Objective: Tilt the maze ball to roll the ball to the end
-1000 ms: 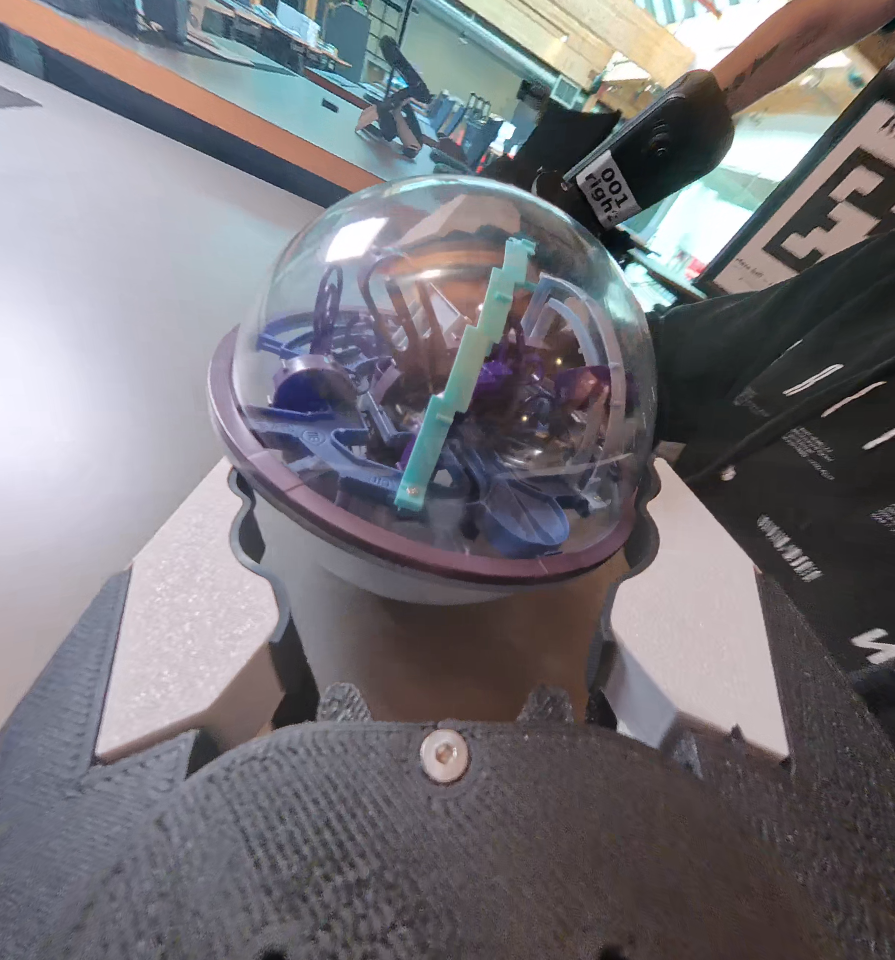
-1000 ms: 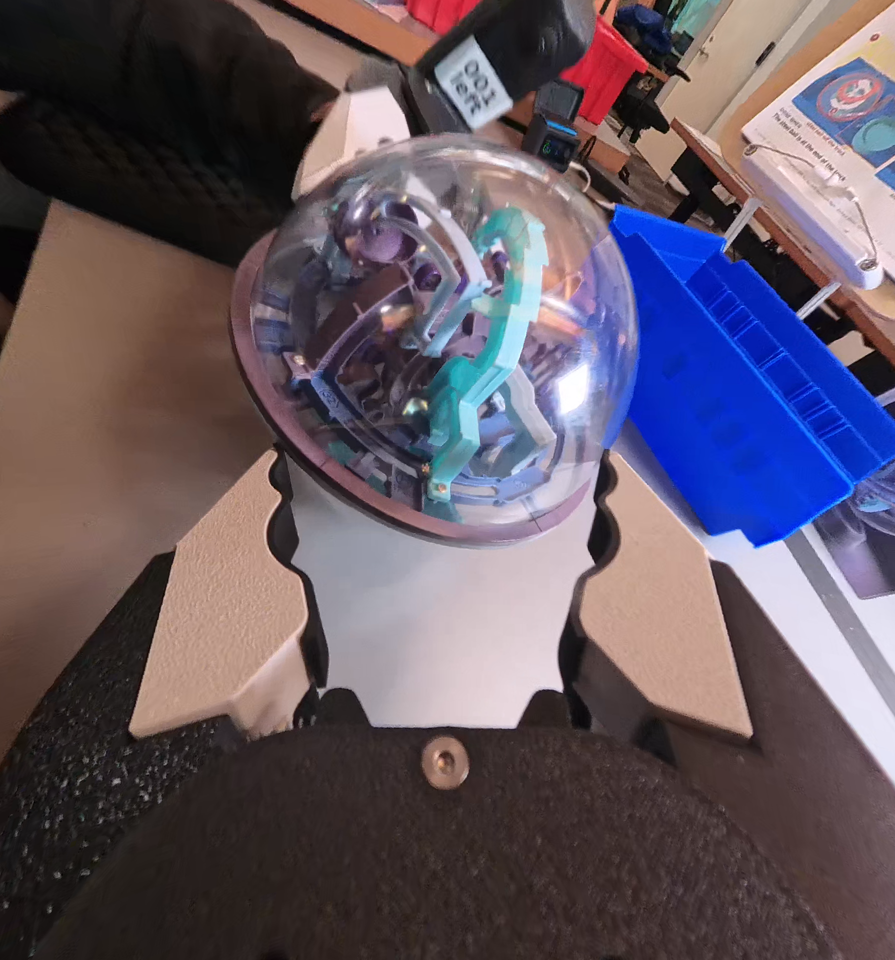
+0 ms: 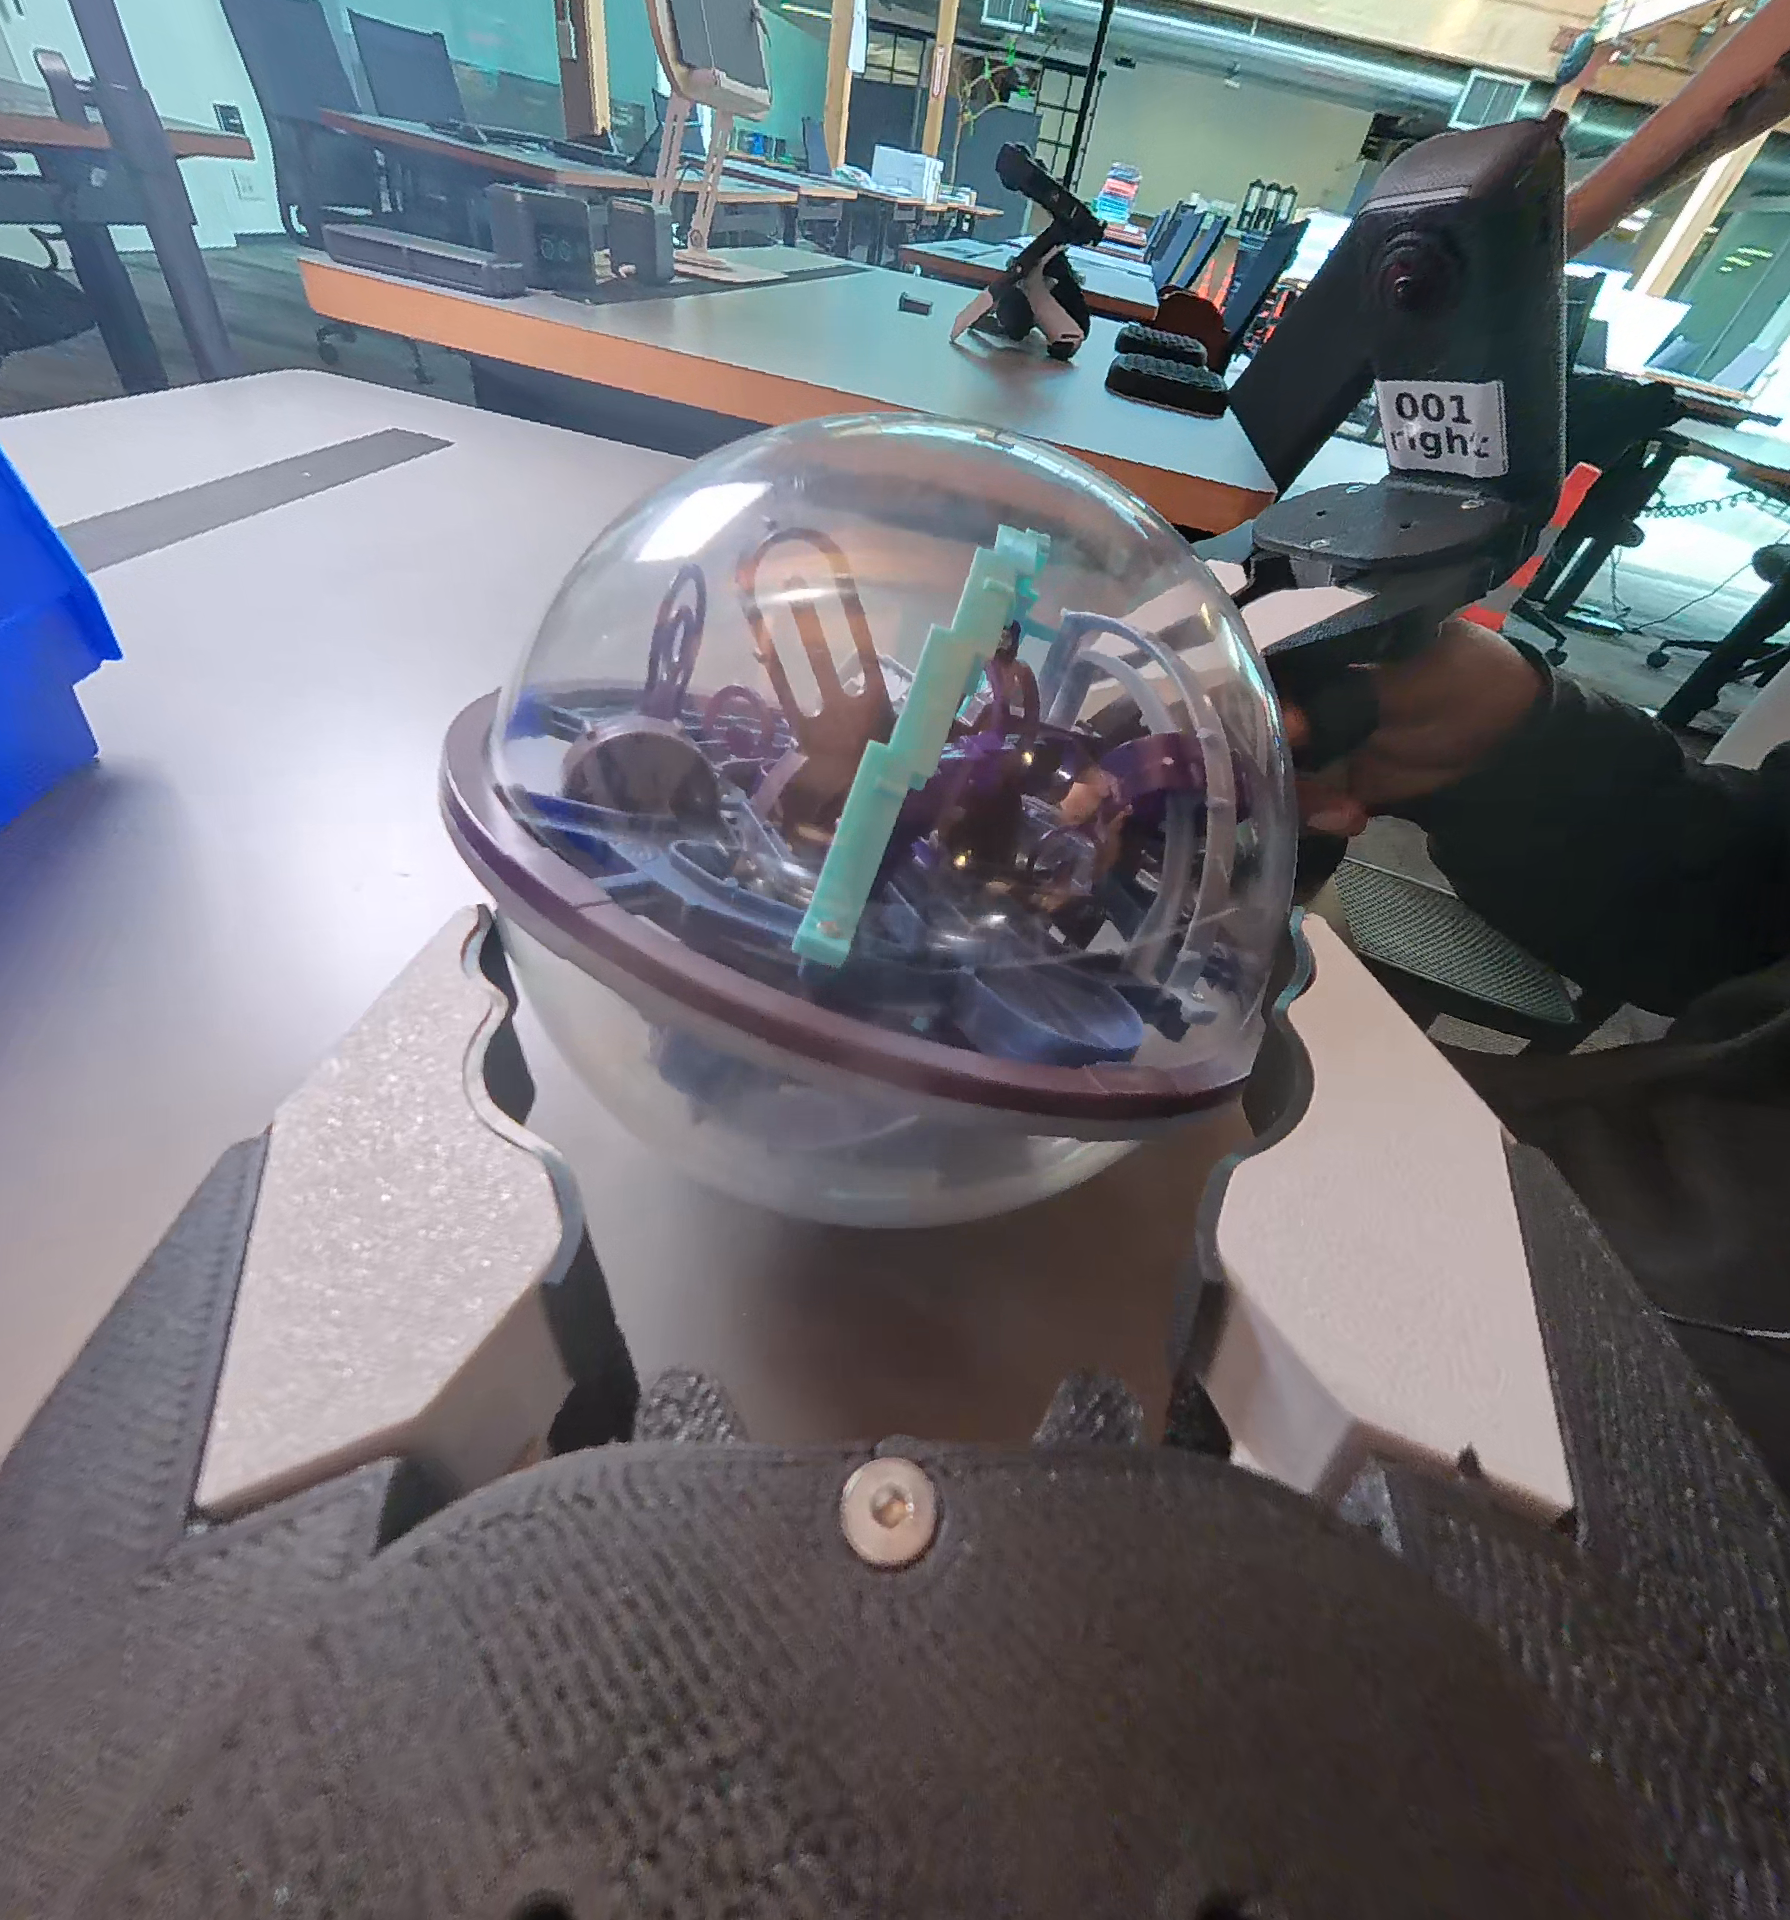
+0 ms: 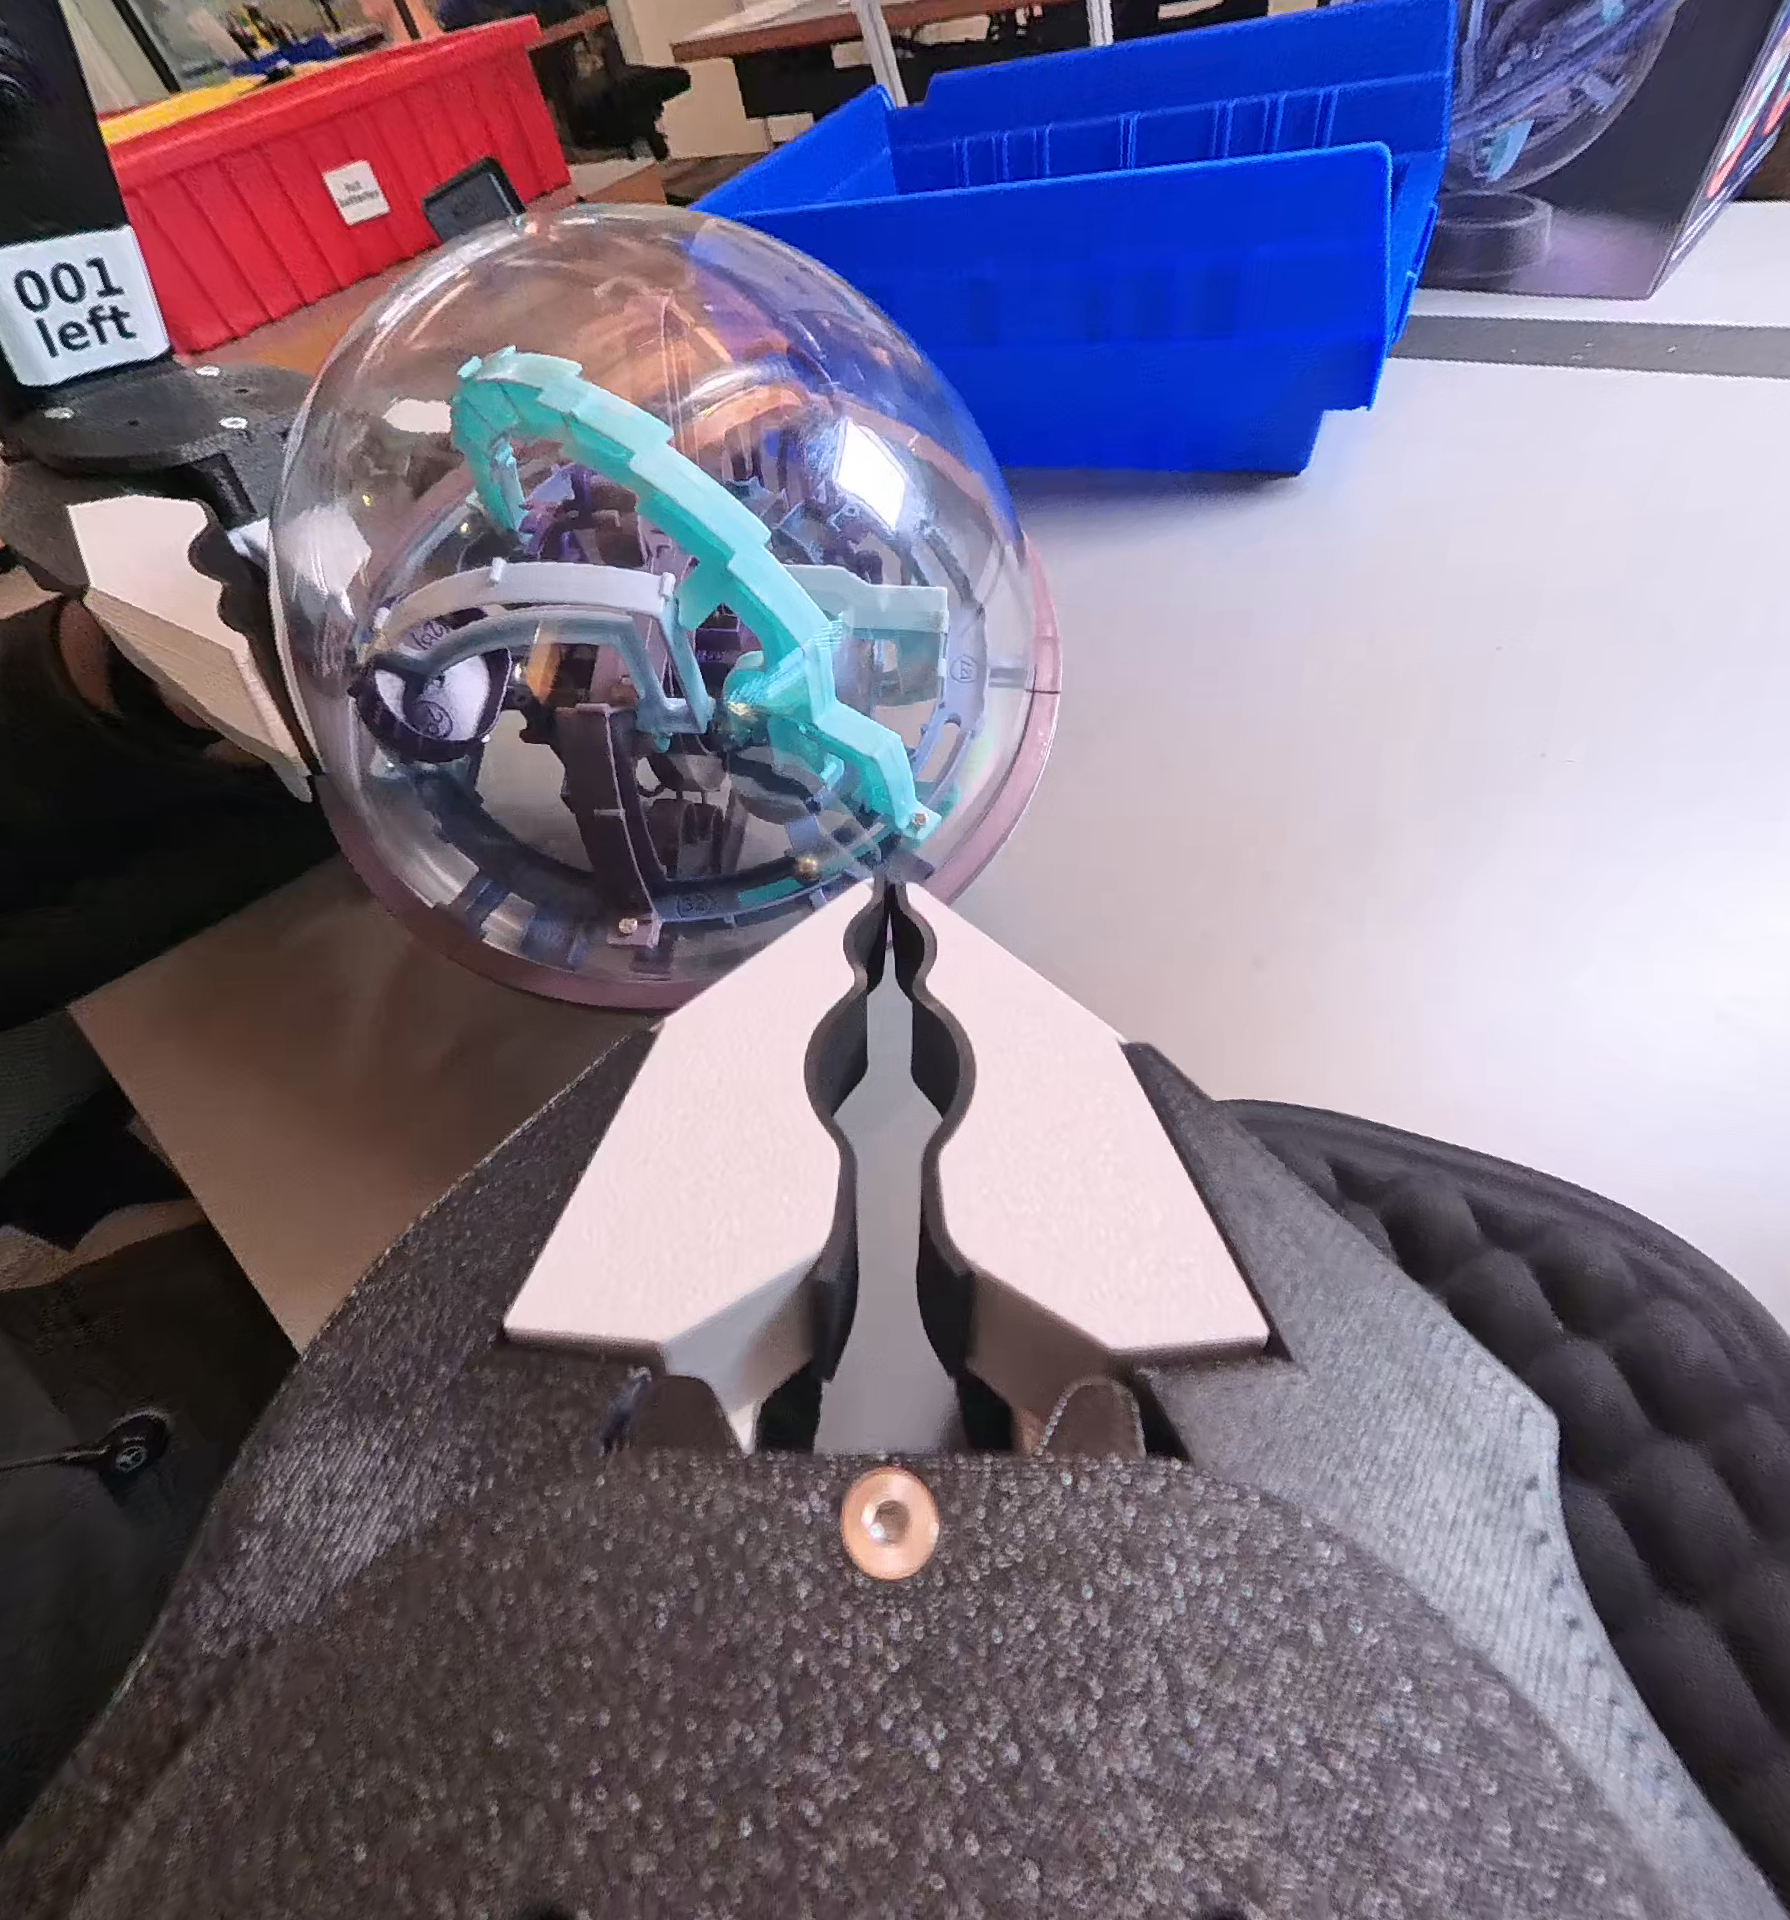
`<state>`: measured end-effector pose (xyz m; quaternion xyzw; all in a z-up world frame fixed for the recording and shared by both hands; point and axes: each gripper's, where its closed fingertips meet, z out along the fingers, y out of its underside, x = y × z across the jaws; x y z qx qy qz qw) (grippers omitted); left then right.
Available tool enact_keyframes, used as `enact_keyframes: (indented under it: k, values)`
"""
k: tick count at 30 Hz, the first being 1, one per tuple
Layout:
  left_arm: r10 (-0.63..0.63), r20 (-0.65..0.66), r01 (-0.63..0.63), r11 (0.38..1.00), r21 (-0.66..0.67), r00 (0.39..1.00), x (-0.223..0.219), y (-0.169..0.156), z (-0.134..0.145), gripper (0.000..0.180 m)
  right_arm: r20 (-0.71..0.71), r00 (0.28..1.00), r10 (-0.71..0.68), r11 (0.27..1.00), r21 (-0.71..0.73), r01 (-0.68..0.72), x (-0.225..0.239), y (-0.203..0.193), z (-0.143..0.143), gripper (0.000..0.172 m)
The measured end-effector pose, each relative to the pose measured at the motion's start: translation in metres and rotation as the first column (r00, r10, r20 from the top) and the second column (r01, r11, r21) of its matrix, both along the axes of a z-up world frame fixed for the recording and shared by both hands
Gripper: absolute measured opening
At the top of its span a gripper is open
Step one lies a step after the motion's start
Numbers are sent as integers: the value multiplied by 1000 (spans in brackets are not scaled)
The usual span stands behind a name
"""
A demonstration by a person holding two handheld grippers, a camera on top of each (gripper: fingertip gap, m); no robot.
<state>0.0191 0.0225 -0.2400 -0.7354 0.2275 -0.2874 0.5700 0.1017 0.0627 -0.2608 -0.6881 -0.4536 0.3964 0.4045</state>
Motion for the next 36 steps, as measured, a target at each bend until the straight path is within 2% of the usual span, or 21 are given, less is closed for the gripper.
enact_keyframes:
  k: [8,18,28,36]
  values:
    - [22,43,-20,999,-44,999,-2,9,3,139,36,999,5,1000,-23,-4,-2,1,-7,0]
    - [28,33,-27,999,-35,999,-2,10,5,139,49,999,-5,999,-49,8,-1,4,-11,0]
    - [47,-14,-47,999,12,999,7,8,13,138,54,998,-21,992,-124,27,0,10,-16,0]
    - [50,-38,-48,998,41,998,8,4,12,138,71,997,-14,992,-124,23,-1,8,-18,0]
